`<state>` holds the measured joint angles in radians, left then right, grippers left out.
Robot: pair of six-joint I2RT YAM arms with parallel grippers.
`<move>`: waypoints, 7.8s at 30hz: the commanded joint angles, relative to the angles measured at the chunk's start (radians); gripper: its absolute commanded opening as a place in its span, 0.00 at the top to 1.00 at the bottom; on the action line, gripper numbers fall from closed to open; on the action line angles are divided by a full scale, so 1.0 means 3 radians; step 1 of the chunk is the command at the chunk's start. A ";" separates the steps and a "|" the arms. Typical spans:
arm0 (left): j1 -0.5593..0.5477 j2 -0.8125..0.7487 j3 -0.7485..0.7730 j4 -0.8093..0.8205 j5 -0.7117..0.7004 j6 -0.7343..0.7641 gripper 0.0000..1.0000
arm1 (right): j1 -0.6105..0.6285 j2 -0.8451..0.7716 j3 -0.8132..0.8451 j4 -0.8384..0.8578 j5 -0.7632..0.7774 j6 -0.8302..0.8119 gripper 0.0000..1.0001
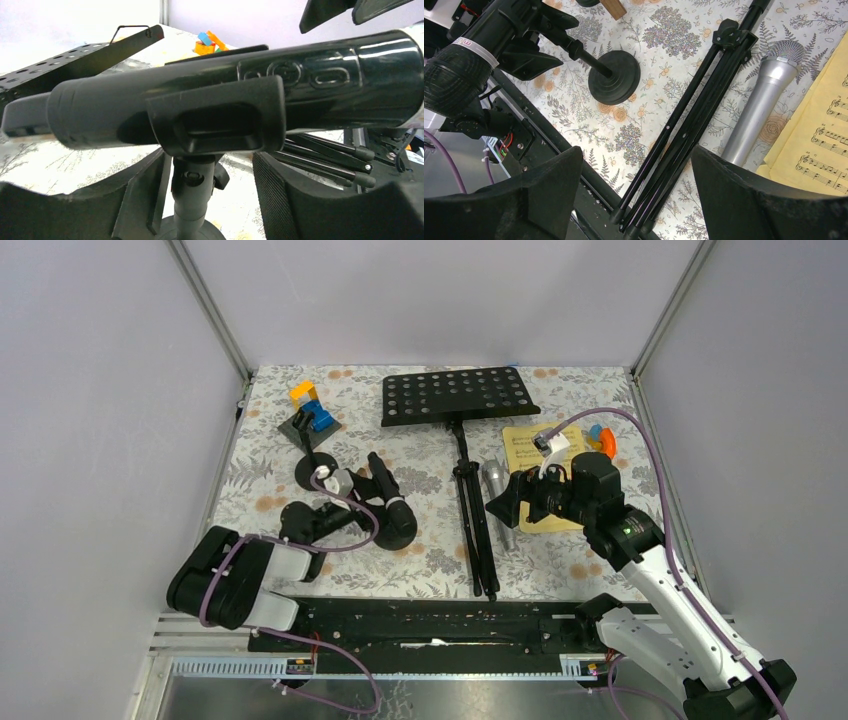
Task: Pack up the instrument practice props
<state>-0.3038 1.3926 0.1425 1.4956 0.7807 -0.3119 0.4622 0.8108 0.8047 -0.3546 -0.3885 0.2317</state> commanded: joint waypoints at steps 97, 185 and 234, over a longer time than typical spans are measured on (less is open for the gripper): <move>-0.0080 -0.1109 -0.0705 -0.0377 -0.2143 0.0114 0.26 | -0.0007 -0.0262 -0.0038 0.0853 0.0173 0.0681 0.08; -0.1131 -0.0866 -0.0338 0.0097 -0.3520 0.0272 1.00 | 0.2136 0.2112 0.0239 0.3379 0.3395 0.4016 0.11; -0.1221 -0.0947 -0.0726 0.0292 -0.3708 0.0411 1.00 | 0.1722 0.0858 -0.0605 0.2859 0.4972 0.3281 1.00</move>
<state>-0.7185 1.1461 0.0135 1.4292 -0.0990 -0.2035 1.0904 1.2304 0.6674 0.5499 0.7204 1.4292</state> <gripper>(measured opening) 0.332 0.458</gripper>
